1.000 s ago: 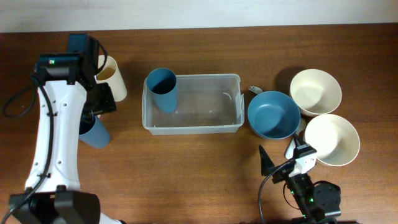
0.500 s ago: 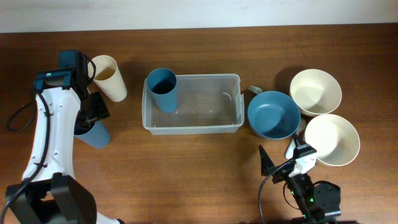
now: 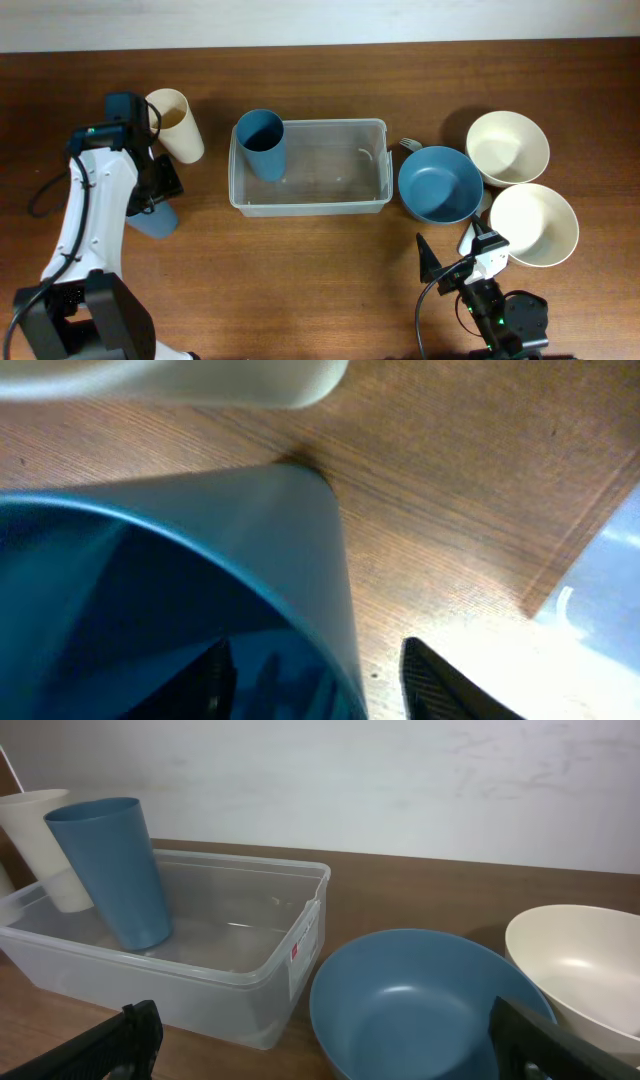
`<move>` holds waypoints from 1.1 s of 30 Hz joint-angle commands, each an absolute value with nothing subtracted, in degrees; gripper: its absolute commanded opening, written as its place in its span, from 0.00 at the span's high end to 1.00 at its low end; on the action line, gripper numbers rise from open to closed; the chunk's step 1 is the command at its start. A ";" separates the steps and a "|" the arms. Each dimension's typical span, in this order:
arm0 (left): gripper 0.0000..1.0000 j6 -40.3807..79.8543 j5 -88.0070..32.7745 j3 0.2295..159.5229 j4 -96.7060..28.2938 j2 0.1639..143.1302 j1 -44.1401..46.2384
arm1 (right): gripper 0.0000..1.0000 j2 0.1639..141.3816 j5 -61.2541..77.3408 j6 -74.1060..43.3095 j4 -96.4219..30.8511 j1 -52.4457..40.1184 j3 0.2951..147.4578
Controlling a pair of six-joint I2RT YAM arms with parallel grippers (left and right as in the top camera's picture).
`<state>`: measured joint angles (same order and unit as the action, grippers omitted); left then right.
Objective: Pack container
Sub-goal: 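Move the left gripper back and grasp the second blue cup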
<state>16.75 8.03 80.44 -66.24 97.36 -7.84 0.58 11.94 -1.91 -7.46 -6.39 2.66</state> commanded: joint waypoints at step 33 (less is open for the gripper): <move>0.98 15.77 -2.04 88.23 -73.56 90.89 -6.59 | 0.01 0.21 11.79 -2.39 -7.44 -6.79 2.15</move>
<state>16.67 -0.34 84.12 -72.14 95.55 -7.62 0.58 11.92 -1.96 -7.46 -6.39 2.66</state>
